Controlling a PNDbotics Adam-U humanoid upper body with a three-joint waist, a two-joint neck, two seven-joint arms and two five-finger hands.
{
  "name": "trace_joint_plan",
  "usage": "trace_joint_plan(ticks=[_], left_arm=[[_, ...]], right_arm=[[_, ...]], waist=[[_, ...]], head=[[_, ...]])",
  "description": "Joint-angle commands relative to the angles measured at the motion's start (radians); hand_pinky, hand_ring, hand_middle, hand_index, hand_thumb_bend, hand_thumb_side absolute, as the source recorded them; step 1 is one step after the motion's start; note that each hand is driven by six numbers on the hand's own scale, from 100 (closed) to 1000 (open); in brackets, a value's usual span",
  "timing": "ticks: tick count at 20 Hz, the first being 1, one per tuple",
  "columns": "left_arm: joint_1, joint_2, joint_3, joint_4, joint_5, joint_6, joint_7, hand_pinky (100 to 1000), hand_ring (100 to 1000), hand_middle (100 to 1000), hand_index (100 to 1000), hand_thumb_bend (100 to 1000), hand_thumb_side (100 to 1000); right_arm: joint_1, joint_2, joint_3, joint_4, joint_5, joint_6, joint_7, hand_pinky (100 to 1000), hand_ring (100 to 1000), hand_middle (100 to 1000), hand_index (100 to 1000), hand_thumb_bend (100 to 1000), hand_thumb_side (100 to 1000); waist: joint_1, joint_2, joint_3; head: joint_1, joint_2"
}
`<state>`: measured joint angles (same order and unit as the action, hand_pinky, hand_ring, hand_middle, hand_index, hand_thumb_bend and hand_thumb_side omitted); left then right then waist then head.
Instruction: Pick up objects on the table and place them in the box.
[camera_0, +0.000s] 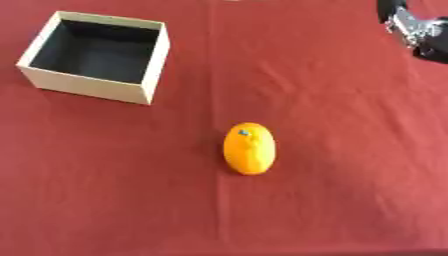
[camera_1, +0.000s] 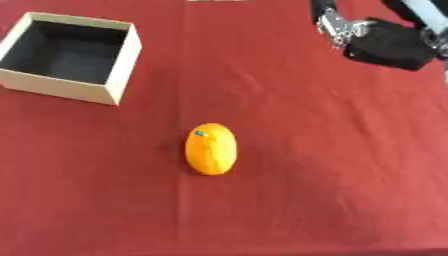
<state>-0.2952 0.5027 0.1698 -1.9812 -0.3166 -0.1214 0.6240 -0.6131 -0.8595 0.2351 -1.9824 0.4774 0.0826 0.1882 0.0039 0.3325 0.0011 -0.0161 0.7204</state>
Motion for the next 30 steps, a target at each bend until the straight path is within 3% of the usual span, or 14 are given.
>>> trace_joint_plan(ticks=[1, 13, 21, 24, 30], left_arm=[[-0.004, 0.031, 0.004, -0.019, -0.001, -0.002, -0.004, 576, 696, 639, 730, 577, 835], [-0.006, 0.032, 0.003, -0.019, -0.001, -0.002, -0.004, 576, 696, 639, 729, 576, 835], [-0.007, 0.032, 0.001, -0.019, 0.000, -0.001, -0.007, 576, 696, 639, 729, 573, 836], [-0.007, 0.032, 0.000, -0.019, 0.001, -0.001, -0.009, 576, 696, 639, 728, 572, 836], [-0.008, 0.030, -0.003, -0.019, 0.004, -0.002, -0.012, 576, 697, 638, 728, 572, 836]], right_arm=[[-0.015, -0.035, -0.002, -0.018, -0.005, -0.003, 0.014, 896, 920, 893, 907, 100, 923], [-0.008, -0.042, 0.017, -0.018, -0.013, -0.026, 0.060, 896, 922, 899, 909, 107, 907], [-0.023, -0.035, 0.030, -0.018, 0.027, -0.087, 0.145, 903, 937, 893, 918, 204, 845], [-0.031, -0.027, 0.037, -0.018, 0.034, -0.084, 0.180, 910, 933, 886, 927, 252, 824], [-0.069, 0.012, 0.093, -0.018, 0.035, -0.022, 0.307, 915, 905, 857, 935, 316, 606]], waist=[[-0.001, -0.020, 0.002], [-0.001, -0.020, 0.004], [0.001, -0.018, 0.002], [0.000, -0.019, 0.002], [-0.002, -0.020, 0.004]], head=[[-0.004, -0.002], [-0.007, 0.000], [-0.009, -0.001], [-0.011, 0.001], [-0.014, 0.006]])
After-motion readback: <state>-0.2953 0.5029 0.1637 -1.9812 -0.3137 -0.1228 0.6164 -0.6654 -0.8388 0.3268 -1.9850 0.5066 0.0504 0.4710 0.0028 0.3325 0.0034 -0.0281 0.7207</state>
